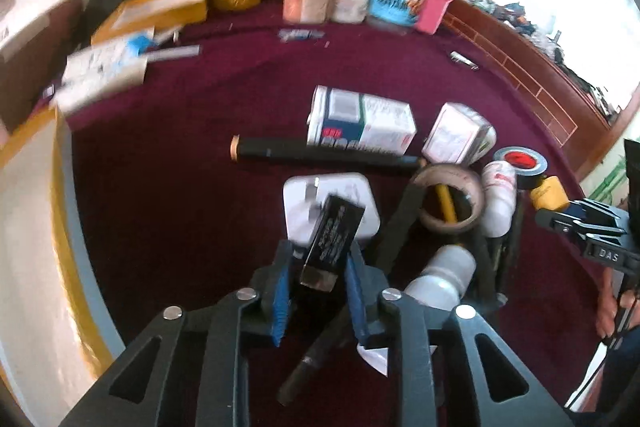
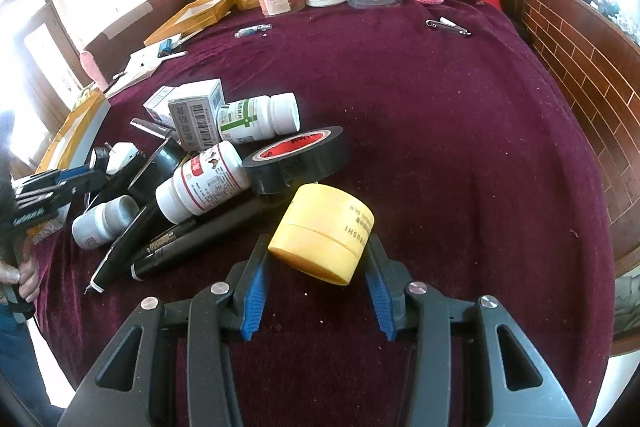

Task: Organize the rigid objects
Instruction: 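Grasp the black gold-banded tube with the left gripper, then carry the tube with the left gripper into the white tray while the right releases the jar there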

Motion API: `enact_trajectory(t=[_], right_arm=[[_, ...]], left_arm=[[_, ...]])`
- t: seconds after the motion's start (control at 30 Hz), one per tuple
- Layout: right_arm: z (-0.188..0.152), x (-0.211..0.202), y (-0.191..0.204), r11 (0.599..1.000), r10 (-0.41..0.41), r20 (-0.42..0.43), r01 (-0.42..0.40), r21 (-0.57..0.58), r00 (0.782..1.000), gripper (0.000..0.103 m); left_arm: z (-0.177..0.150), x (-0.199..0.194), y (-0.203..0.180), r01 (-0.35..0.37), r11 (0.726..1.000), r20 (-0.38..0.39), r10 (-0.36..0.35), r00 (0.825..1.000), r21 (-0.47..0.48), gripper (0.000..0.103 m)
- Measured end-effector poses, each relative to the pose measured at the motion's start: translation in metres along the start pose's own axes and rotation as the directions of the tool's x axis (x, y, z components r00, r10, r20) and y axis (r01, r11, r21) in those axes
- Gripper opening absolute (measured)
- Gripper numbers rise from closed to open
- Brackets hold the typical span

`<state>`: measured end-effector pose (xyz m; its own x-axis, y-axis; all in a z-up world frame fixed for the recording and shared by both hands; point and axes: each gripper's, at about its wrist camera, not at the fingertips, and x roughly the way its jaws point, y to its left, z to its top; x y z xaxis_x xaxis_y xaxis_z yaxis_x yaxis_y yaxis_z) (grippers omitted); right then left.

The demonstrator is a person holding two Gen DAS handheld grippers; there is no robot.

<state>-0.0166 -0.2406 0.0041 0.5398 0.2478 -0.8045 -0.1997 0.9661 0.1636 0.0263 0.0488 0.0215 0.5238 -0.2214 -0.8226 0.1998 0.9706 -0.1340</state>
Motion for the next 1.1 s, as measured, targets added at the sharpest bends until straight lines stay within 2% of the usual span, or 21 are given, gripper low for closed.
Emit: enact_trajectory(t=[0.13, 0.17, 0.37, 0.63, 0.77, 0.93, 1.1], right_arm=[[0.0, 0.0, 0.001, 1.0, 0.001, 0.001, -0.001, -0.004, 1.0, 0.044], [0.001, 0.001, 0.002, 1.0, 0.001, 0.002, -0.001, -0.006, 1.0, 0.044], [0.003, -0.006, 0.007, 1.0, 0.011, 0.041, -0.011, -0.014, 0.999, 0.044], [0.013, -0.027, 0.027, 0.998, 0.047, 0.08, -0.042, -0.055, 0.996, 0.042], [0.029, -0.037, 0.063, 0.985, 0.112, 0.1, -0.097, -0.14, 0.989, 0.042], [0.046, -0.031, 0.115, 0.957, 0.192, 0.083, -0.168, -0.237, 0.978, 0.042], [0.067, -0.018, 0.187, 0.897, 0.305, 0.022, -0.279, -0.343, 0.952, 0.042]], left_arm=[[-0.011, -0.001, 0.004, 0.004, 1.0, -0.003, -0.004, 1.0, -0.028, 0.022], [-0.013, -0.002, 0.005, 0.002, 0.999, 0.002, -0.002, 1.0, -0.036, 0.017], [-0.018, -0.012, 0.01, 0.028, 0.997, 0.04, -0.025, 0.999, -0.067, 0.017], [-0.02, -0.047, 0.02, 0.072, 0.993, 0.117, -0.06, 0.991, -0.093, 0.017], [-0.022, -0.071, 0.041, 0.079, 0.988, 0.167, -0.056, 0.984, -0.135, 0.017], [-0.031, -0.095, 0.072, 0.042, 0.98, 0.205, -0.002, 0.979, -0.192, 0.017], [-0.04, -0.111, 0.113, -0.019, 0.967, 0.207, 0.074, 0.976, -0.255, 0.018]])
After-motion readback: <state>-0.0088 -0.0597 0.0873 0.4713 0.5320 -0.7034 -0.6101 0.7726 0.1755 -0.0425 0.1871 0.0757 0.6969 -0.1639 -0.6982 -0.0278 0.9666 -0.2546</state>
